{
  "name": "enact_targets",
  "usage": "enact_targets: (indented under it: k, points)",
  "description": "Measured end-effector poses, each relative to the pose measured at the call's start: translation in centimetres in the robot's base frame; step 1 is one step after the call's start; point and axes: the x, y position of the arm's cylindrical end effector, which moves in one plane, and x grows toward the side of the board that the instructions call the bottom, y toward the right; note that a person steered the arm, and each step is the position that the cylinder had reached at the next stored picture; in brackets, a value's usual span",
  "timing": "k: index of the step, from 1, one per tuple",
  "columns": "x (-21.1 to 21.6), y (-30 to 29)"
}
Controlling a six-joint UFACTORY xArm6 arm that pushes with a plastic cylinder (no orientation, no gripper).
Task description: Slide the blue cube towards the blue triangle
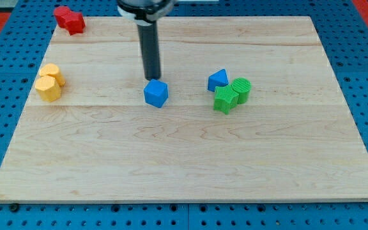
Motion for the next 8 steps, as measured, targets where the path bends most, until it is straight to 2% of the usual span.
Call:
enact_targets:
  k: [1,2,3,5,8]
  points:
    - [-0.3,-4.4]
    - [3.4,-8.2]
    - [5.3,-8.5]
    - [5.3,-4.4]
    - [5.3,5.1]
